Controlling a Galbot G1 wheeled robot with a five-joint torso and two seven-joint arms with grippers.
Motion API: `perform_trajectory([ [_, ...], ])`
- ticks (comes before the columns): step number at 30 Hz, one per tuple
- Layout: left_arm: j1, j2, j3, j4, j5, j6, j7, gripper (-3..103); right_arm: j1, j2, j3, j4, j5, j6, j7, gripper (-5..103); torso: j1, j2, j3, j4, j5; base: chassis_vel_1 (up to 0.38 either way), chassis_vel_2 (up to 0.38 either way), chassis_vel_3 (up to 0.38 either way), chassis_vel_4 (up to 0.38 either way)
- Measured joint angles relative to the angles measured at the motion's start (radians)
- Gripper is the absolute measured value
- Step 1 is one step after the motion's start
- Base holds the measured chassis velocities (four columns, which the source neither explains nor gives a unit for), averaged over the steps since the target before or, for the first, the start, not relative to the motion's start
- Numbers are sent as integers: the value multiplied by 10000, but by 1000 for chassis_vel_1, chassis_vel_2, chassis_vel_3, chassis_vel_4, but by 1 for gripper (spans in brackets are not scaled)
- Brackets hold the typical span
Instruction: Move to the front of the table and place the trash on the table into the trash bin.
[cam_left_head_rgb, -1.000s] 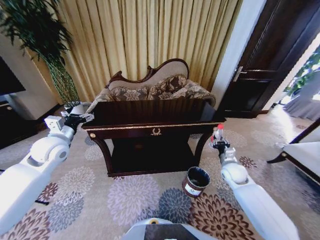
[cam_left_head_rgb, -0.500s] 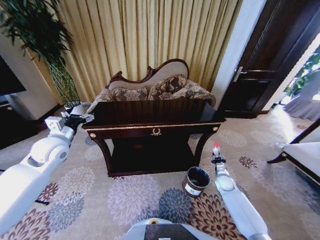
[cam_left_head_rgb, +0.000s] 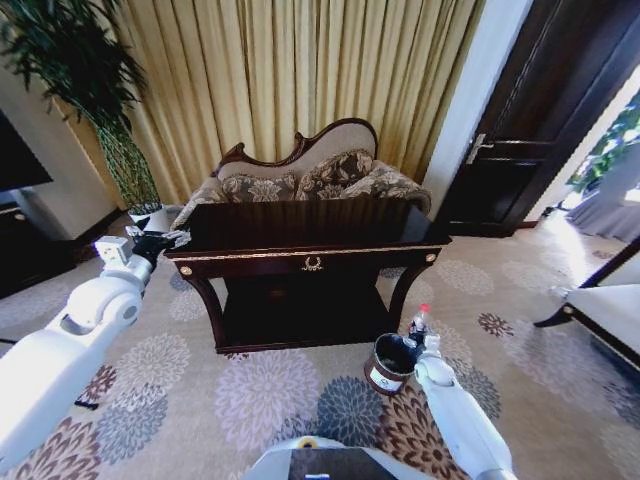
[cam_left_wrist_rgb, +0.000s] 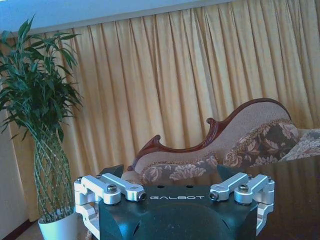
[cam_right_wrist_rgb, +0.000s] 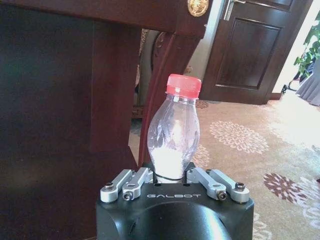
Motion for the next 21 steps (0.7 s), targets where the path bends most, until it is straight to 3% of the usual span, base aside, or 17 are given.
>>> perform_trajectory([
  [2, -12, 22, -13, 8, -8, -10, 27, 100, -8, 22, -20, 46, -26, 0, 25, 26, -1, 0, 0, 0, 1, 0, 0, 0, 0],
  [5, -54, 53, -30, 95, -11, -122, 110, 100, -30, 64, -81, 273, -44, -1, 110, 42, -1, 0, 0, 1, 0, 0, 0, 0, 0],
  [7, -56, 51, -32, 106, -11, -138, 115, 100, -41, 64, -95, 338, -25, -1, 127, 42, 0, 1, 0, 1, 0, 0, 0, 0, 0],
  [9, -52, 28, -41, 127, -12, -153, 153, 100, -89, 56, -123, 527, 57, -46, 201, 58, -1, 0, 0, 2, 0, 0, 0, 0, 0],
  [11, -52, 18, -41, 133, -13, -157, 165, 100, -115, 54, -129, 587, 79, -62, 222, 58, 0, 0, 0, 1, 0, 0, 0, 0, 0],
  [14, -109, 1, 8, 191, -14, -191, 214, 100, -198, 53, -141, 752, 168, -132, 279, 75, -1, 1, 0, 1, 0, 0, 0, 0, 0],
  [17, -136, 1, 29, 221, -16, -203, 238, 100, -220, 57, -142, 791, 173, -137, 294, 80, -1, 1, 0, 1, 0, 0, 0, 0, 0],
  [20, -176, 13, 58, 327, -18, -265, 328, 100, -257, 55, -141, 989, 198, -152, 343, 95, 0, 0, 0, 0, 1, 0, 0, 0, 0],
  [21, -176, 13, 58, 327, -18, -265, 328, 100, -257, 55, -141, 989, 198, -152, 343, 95, 0, 0, 0, 0, 1, 0, 0, 0, 0],
])
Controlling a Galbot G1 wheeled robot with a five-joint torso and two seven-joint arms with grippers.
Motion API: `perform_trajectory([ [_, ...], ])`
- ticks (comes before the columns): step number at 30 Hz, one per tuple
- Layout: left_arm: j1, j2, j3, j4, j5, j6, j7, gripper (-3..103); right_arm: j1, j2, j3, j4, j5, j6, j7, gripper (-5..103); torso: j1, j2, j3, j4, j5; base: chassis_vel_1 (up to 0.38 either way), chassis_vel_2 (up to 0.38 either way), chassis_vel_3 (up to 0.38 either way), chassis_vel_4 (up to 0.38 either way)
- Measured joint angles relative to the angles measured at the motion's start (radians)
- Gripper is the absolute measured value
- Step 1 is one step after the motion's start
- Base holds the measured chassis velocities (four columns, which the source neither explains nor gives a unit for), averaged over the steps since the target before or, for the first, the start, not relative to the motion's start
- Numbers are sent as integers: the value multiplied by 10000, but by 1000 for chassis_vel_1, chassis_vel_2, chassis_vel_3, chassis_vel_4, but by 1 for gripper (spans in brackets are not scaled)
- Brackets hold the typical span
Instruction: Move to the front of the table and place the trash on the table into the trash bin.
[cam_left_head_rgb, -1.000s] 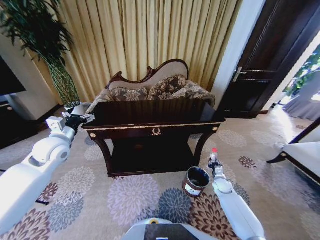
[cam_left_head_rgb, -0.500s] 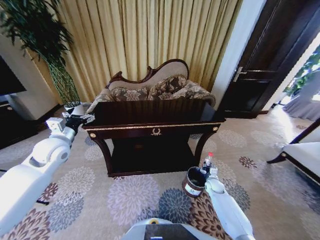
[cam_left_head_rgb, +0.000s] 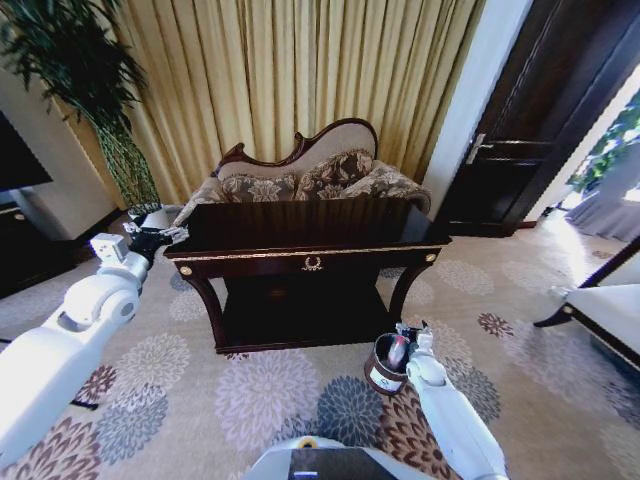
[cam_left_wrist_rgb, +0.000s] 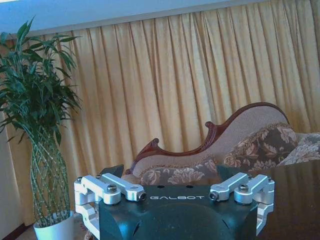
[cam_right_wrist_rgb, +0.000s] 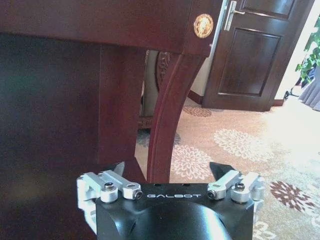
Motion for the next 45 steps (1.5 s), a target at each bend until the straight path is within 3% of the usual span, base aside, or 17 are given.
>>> perform_trajectory([
  [9, 44, -132, -5, 35, -3, -44, 40, 100, -433, -450, -69, 1436, 61, 73, -277, 100, 0, 0, 0, 0, -1, 0, 0, 0, 0],
  [24, 57, -332, -25, -44, 52, -95, 18, 100, -2283, -2030, 403, 6184, 1063, 85, -790, 100, -1, 1, -1, 0, 0, 0, 0, 0, 0],
  [34, 57, -282, -79, -89, 67, -114, 17, 100, -2570, -2049, 546, 6858, 1132, 31, -908, 100, 1, 0, 1, 1, 0, 29, -25, -20, 20],
  [41, 165, -365, -95, -199, 173, -125, 25, 100, -2688, -2508, 594, 7933, 1806, -404, -936, 100, 0, 1, 0, -2, -2, 172, -171, -187, 157],
  [45, 313, -543, -76, -378, 299, -123, 26, 100, -2594, -2810, 609, 8227, 2194, -680, -864, 100, -7, 4, -2, 10, -3, 239, -232, -195, 263],
])
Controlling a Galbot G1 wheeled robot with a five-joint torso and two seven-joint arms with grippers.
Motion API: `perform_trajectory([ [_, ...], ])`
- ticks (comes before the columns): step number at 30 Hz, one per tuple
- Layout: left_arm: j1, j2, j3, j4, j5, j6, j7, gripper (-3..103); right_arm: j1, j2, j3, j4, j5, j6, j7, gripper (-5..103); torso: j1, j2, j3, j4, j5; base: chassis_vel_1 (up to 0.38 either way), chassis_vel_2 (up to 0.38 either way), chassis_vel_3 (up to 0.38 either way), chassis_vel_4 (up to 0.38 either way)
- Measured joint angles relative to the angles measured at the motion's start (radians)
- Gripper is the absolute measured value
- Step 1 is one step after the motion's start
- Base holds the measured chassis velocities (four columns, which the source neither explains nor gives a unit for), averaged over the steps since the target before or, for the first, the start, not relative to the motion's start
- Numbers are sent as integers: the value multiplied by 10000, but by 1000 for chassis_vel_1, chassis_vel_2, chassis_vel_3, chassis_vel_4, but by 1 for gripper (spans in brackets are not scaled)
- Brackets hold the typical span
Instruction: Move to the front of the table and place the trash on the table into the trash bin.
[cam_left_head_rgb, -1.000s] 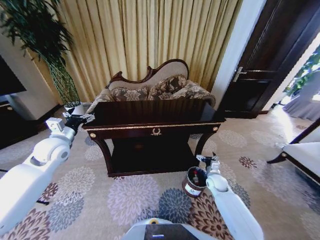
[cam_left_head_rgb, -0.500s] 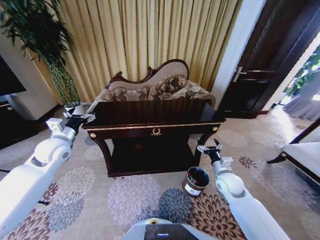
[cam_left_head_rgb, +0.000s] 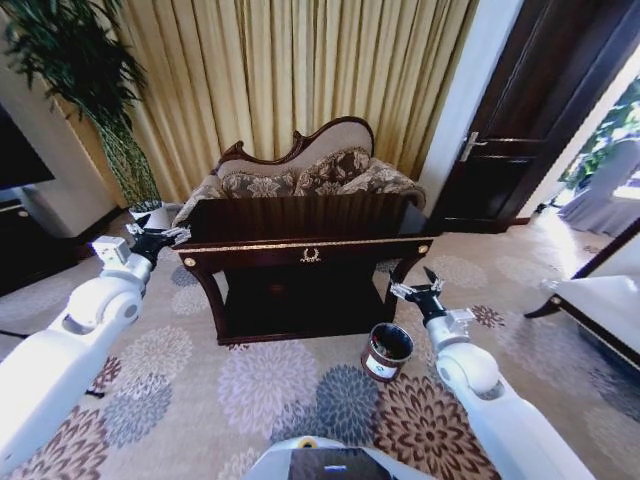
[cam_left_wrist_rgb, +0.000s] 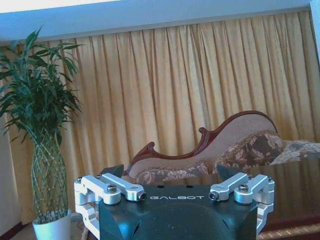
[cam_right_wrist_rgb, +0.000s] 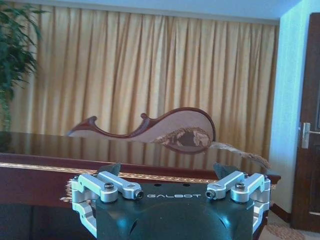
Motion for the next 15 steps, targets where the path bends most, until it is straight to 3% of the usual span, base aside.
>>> perform_trajectory([
  [5, 122, -125, 10, -163, 81, 20, -17, 100, -7, -95, 16, 46, 45, -33, -5, 100, 1, -1, 1, -13, 4, 211, -210, -204, 212],
  [15, 415, -192, -100, -325, 167, 38, -52, 100, -150, -69, 168, 65, 74, -13, -149, 100, 8, -4, 3, -8, 1, 176, -171, -193, 157],
])
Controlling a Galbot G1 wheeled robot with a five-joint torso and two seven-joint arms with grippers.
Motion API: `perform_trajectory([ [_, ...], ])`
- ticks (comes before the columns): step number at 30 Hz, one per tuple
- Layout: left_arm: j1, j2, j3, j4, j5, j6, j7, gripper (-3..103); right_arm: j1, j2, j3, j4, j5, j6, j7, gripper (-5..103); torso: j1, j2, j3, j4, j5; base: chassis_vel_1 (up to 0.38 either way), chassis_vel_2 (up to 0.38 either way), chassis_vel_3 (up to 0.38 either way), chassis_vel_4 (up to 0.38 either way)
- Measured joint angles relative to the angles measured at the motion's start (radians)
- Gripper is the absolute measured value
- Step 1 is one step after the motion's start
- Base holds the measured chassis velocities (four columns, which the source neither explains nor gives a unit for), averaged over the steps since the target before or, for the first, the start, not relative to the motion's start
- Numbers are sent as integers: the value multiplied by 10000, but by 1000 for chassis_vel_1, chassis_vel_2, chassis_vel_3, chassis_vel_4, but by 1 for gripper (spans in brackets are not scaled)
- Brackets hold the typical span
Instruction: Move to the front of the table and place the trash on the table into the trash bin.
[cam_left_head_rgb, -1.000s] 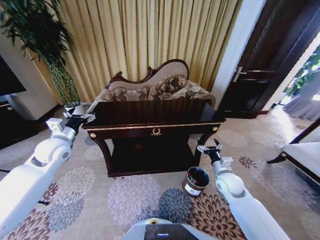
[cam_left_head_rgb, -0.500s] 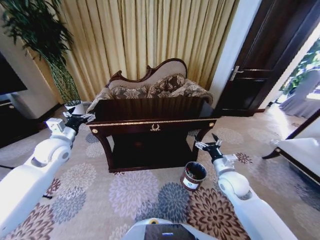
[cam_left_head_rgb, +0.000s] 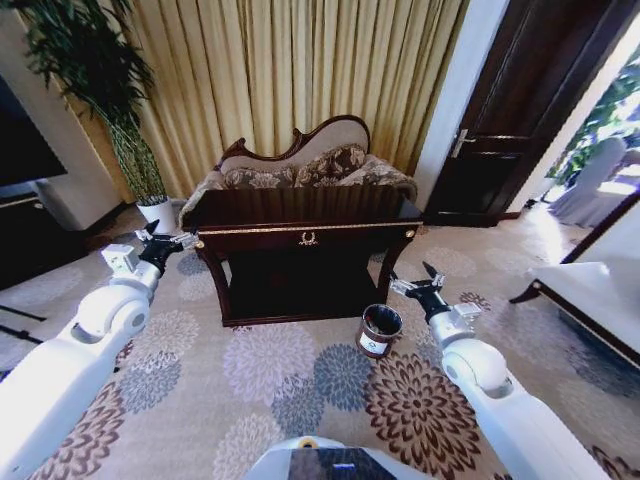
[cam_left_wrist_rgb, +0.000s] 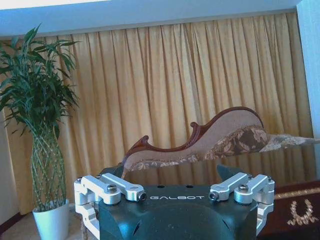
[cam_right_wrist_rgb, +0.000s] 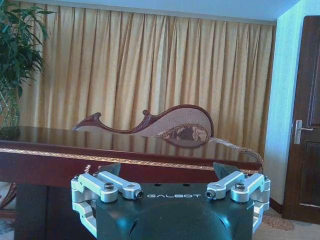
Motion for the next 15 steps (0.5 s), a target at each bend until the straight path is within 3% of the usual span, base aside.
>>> perform_trajectory([
  [9, 142, -64, -45, -142, 64, 1, -40, 100, -58, -63, 235, -67, 133, 64, -212, 100, -1, 0, -1, -6, 6, 204, -187, -200, 197],
  [15, 246, -87, -55, -231, 72, 6, -130, 100, -62, -64, 328, -177, 213, 98, -320, 100, -1, 0, 0, 3, -3, 170, -209, -176, 214],
])
